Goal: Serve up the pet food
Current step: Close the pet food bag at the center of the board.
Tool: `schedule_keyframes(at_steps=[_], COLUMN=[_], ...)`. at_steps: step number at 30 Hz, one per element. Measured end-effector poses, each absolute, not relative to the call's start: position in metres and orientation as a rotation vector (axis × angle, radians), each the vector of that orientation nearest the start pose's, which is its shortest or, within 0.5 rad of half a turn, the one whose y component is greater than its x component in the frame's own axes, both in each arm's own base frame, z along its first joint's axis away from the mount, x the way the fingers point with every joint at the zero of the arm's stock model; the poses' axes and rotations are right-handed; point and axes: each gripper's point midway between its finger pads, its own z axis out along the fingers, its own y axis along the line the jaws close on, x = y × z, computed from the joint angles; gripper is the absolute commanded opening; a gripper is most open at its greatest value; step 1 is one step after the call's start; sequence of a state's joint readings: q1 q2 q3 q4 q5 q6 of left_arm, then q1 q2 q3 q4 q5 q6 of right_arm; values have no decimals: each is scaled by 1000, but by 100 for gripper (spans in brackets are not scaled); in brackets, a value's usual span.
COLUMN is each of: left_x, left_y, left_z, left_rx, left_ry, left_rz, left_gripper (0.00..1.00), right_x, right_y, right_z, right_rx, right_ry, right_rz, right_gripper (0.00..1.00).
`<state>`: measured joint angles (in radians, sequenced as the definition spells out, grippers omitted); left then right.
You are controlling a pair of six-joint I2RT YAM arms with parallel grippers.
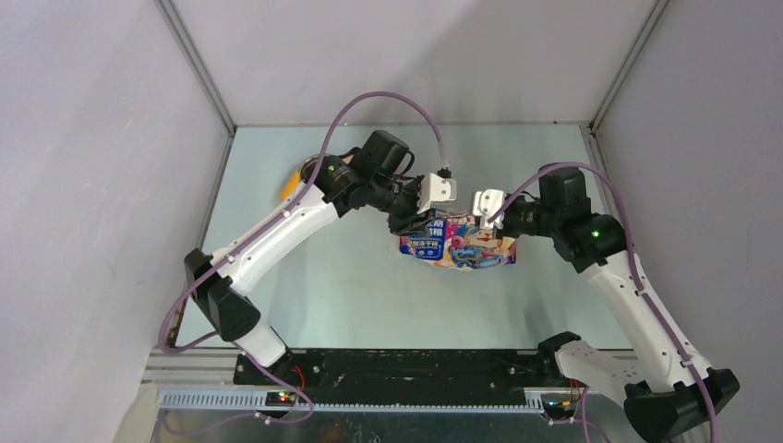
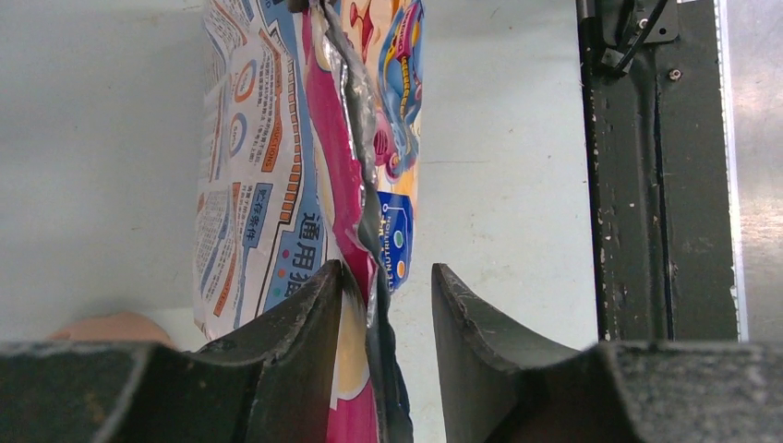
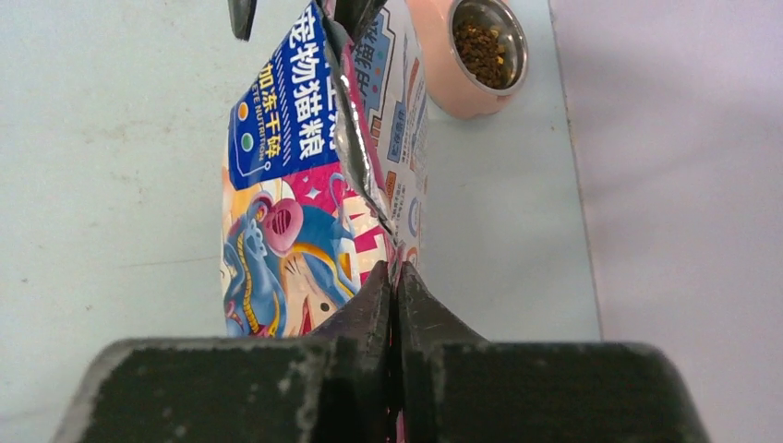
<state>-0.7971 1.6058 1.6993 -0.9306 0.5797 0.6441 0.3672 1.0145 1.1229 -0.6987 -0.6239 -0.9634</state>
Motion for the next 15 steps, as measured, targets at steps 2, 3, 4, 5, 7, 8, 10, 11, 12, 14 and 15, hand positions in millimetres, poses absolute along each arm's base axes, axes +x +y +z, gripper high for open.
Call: schedule_keyframes(at_steps=[2,3,4,5,7,8,10,11,12,14,15], left_x=[224,224,224,223,223,223,221,221,220,219,219], left_y=[-337,-336,-335,-334,-332,-331,-329,-328,-328,-327,-326], left_z=[263,262,261,260,259,258,256,256,255,254,254], left_rx=[1758,1762,1765,1768,1773,1777,1784,1787,1789,1797,1800], left_ry=[1590,1591,1596,1601,1607,1611,1621,1624,1627,1628,1631], left_rz=[-766,-762,-758,-755,-750,-746,-745,-745,-746,-745,-746], left_gripper=[43,43,43,43,43,43,43,43,43,43,43], right_x=[251,250,248,246,240,237,233,231,229,224,222], right_y=[180,180,180,181,180,180,179,179,179,180,180], right_z=[270,270,269,267,264,263,261,261,262,262,261], right_rx=[-1555,-1568,-1587,-1606,-1653,-1675,-1714,-1733,-1748,-1773,-1782], right_ry=[1361,1352,1345,1339,1332,1333,1342,1347,1352,1364,1376], right_rz=[304,299,293,289,288,294,308,322,338,370,389], right_gripper=[0,0,0,0,0,0,0,0,0,0,0])
